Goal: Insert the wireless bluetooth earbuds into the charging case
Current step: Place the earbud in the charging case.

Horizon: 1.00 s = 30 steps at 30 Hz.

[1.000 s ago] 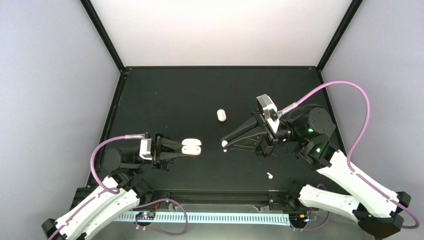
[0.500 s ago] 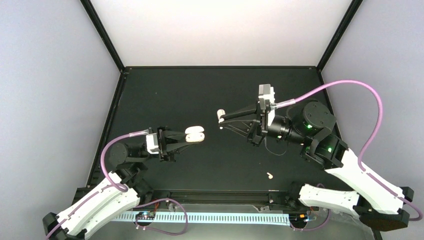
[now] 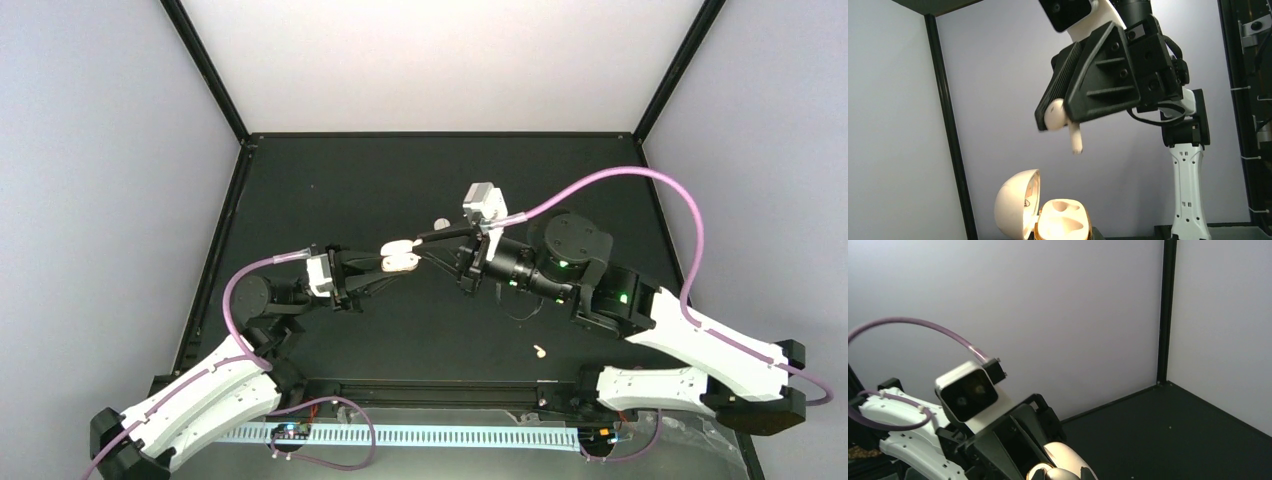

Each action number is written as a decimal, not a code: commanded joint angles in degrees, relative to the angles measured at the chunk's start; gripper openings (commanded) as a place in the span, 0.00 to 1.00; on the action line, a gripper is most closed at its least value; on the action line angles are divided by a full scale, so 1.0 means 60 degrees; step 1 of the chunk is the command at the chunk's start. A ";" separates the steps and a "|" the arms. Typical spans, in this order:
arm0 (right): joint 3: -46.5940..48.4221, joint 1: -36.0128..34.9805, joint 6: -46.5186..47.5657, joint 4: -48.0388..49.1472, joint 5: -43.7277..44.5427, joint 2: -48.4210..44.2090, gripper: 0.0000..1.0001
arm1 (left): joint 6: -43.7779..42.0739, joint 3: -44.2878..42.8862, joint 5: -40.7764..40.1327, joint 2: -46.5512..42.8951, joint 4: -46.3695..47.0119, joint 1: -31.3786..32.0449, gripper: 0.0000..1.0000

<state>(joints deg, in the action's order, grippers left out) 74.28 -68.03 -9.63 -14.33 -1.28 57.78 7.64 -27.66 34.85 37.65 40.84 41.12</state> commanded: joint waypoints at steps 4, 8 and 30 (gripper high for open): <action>-0.0419 -0.0204 0.0037 0.0352 0.1287 0.0144 0.01 | 0.0243 -0.0215 -0.0323 0.0194 0.0819 0.0089 0.02; -0.0747 -0.0204 -0.0028 0.0752 0.1586 0.0060 0.01 | 0.0617 -0.0088 -0.0437 0.0319 0.1168 0.0098 0.02; -0.1266 -0.0205 -0.0108 0.1795 0.1634 -0.0015 0.01 | 0.0887 -0.0044 -0.0651 0.0537 0.1155 0.0199 0.02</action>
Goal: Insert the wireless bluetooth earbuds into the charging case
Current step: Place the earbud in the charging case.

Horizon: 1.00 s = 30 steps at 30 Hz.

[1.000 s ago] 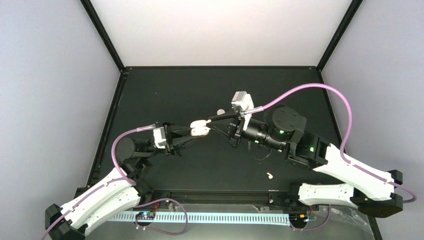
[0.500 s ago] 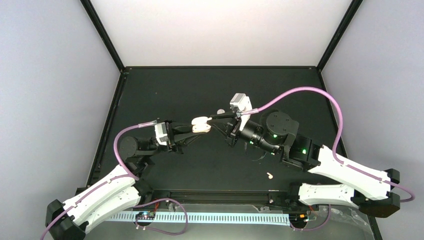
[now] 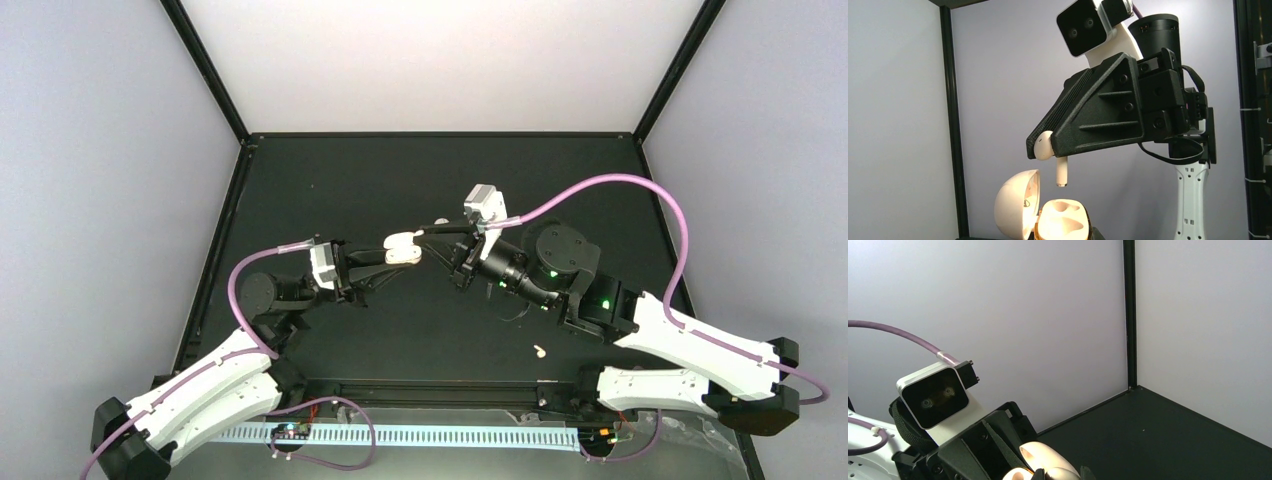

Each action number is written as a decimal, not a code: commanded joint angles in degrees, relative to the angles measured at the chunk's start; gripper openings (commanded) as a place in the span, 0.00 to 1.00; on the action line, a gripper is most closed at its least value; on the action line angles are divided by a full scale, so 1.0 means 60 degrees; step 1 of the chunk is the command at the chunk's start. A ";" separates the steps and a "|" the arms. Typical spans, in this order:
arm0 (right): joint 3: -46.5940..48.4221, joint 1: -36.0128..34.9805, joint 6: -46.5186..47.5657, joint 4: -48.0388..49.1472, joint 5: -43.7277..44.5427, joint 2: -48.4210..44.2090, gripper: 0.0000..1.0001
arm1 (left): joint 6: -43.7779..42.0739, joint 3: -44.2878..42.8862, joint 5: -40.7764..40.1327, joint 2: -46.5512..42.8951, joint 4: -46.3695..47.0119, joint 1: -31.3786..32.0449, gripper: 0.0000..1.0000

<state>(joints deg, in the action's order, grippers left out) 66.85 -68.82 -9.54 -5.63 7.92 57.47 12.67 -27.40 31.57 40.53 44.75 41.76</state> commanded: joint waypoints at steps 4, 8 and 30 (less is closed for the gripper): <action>-0.0046 -0.0073 -0.0149 0.0331 0.0084 0.0058 0.01 | 0.0082 -0.0107 -0.0166 0.0056 0.0466 0.0097 0.02; -0.0053 -0.0074 -0.0183 0.0288 0.0042 0.0129 0.01 | 0.0128 -0.0119 -0.0198 0.0071 0.0495 0.0112 0.02; -0.0141 -0.0071 -0.0240 0.0135 0.0212 0.0265 0.01 | 0.0223 -0.0151 -0.0437 -0.0062 0.0505 0.0143 0.02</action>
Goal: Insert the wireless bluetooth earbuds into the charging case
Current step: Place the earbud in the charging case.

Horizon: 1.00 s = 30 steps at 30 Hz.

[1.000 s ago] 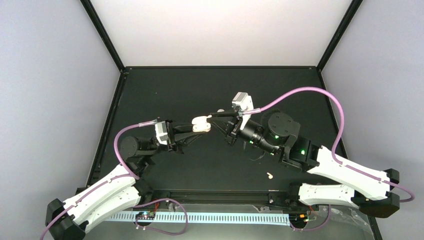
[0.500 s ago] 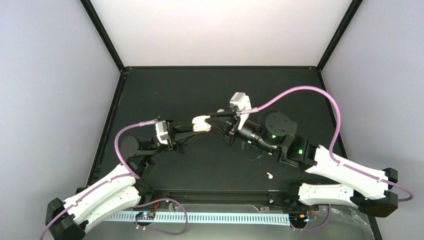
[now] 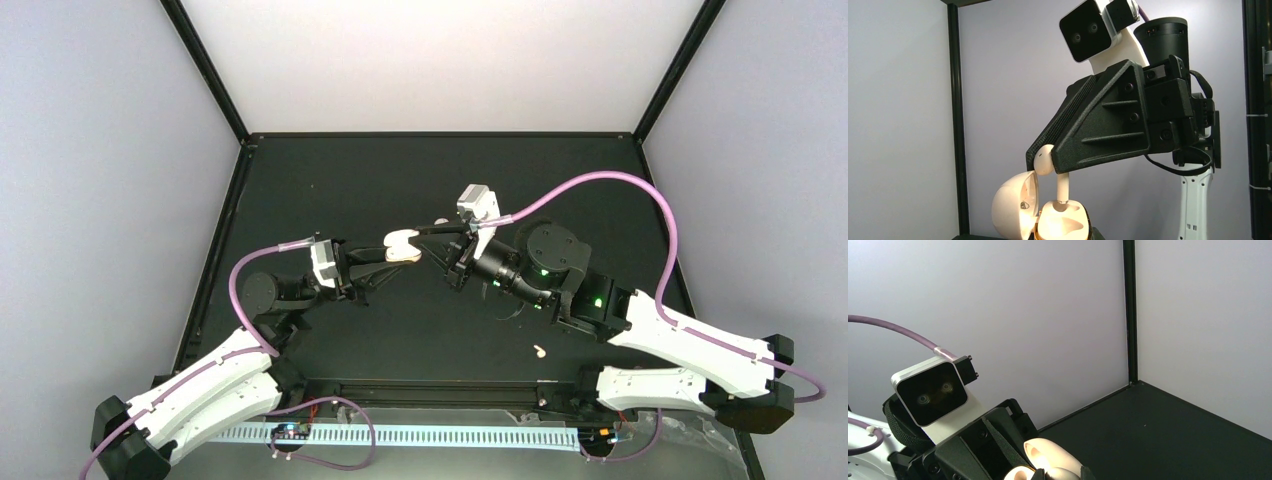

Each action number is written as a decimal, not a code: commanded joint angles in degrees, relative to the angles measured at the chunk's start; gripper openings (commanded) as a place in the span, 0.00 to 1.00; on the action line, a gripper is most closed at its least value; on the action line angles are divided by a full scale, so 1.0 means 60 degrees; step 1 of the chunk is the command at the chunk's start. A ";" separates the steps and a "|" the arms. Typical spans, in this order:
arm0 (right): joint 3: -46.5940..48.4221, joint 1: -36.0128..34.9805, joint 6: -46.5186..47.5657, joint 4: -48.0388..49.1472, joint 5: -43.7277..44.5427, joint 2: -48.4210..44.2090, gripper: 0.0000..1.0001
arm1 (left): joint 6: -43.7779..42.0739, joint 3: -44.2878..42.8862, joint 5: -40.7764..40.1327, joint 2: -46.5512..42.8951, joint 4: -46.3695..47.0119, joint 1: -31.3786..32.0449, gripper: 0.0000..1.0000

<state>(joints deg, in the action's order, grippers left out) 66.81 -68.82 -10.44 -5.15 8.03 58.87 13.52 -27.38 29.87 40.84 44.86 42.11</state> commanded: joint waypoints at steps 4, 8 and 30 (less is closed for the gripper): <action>-0.0175 -0.0066 -0.0103 0.0053 0.0355 0.0032 0.01 | 0.0293 -0.0191 -0.0279 -0.0070 0.0635 0.0087 0.02; -0.0192 -0.0074 -0.0103 0.0081 0.0622 0.0068 0.01 | 0.0530 -0.0247 -0.0384 -0.0007 0.0773 0.0098 0.01; -0.0037 -0.0064 -0.0030 -0.0360 0.0793 0.0530 0.01 | 0.0490 -0.0379 -0.0511 0.0079 0.0975 0.0281 0.02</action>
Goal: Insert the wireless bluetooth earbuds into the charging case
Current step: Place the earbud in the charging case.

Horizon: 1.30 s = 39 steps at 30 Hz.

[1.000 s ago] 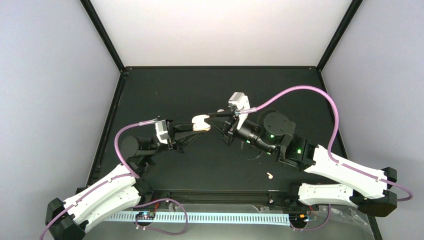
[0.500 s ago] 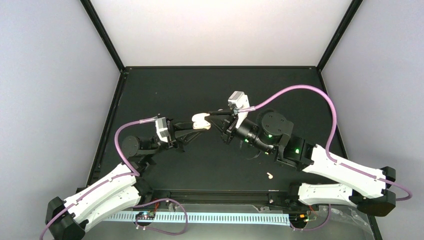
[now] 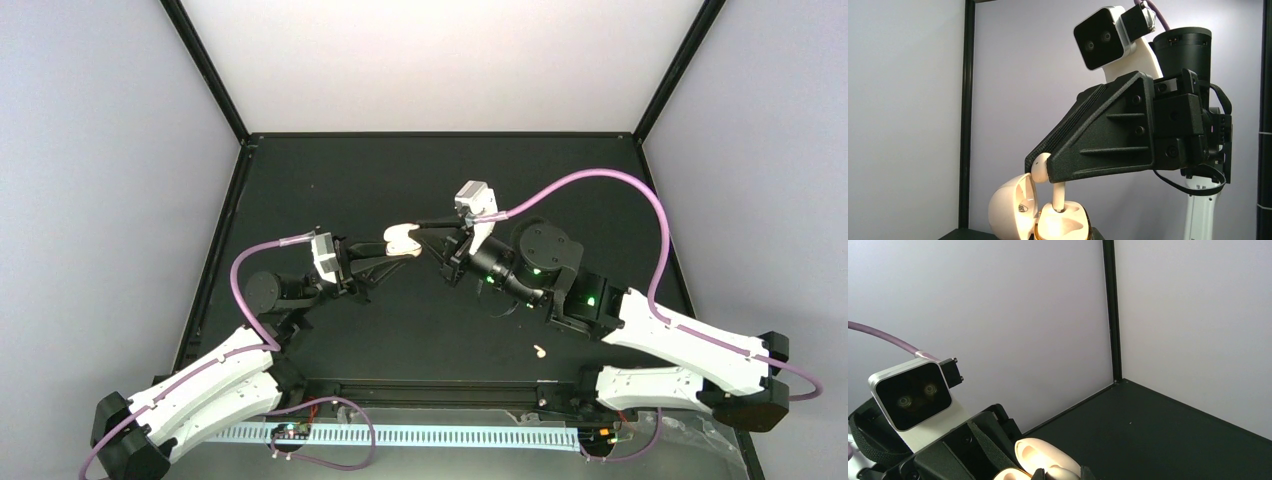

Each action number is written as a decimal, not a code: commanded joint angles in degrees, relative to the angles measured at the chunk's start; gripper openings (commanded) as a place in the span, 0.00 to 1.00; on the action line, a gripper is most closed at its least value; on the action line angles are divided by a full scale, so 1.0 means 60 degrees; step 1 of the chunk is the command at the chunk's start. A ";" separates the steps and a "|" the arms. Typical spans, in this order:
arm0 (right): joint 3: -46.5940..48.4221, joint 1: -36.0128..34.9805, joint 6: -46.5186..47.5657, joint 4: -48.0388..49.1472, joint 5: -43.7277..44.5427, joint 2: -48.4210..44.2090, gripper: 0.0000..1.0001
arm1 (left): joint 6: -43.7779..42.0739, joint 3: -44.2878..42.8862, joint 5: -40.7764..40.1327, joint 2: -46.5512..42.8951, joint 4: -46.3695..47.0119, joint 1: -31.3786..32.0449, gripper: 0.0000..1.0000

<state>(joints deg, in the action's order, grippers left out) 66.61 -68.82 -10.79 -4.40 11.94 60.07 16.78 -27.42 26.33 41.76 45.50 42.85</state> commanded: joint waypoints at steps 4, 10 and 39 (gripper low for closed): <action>0.0122 -0.0074 0.0027 -0.0730 0.0136 0.0456 0.01 | -0.0086 -0.0367 0.0064 -0.0089 0.0843 0.0163 0.02; 0.0134 -0.0074 0.0007 -0.0709 0.0132 0.0401 0.01 | -0.0149 -0.0316 0.0065 -0.0089 0.0792 0.0171 0.02; 0.0192 -0.0073 -0.0055 -0.0641 0.0230 0.0229 0.16 | -0.0262 -0.0161 -0.0056 0.0225 0.0738 0.0263 0.02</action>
<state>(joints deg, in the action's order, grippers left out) 67.81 -68.77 -10.79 -6.28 13.93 61.10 16.14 -27.18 25.04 42.87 45.65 43.48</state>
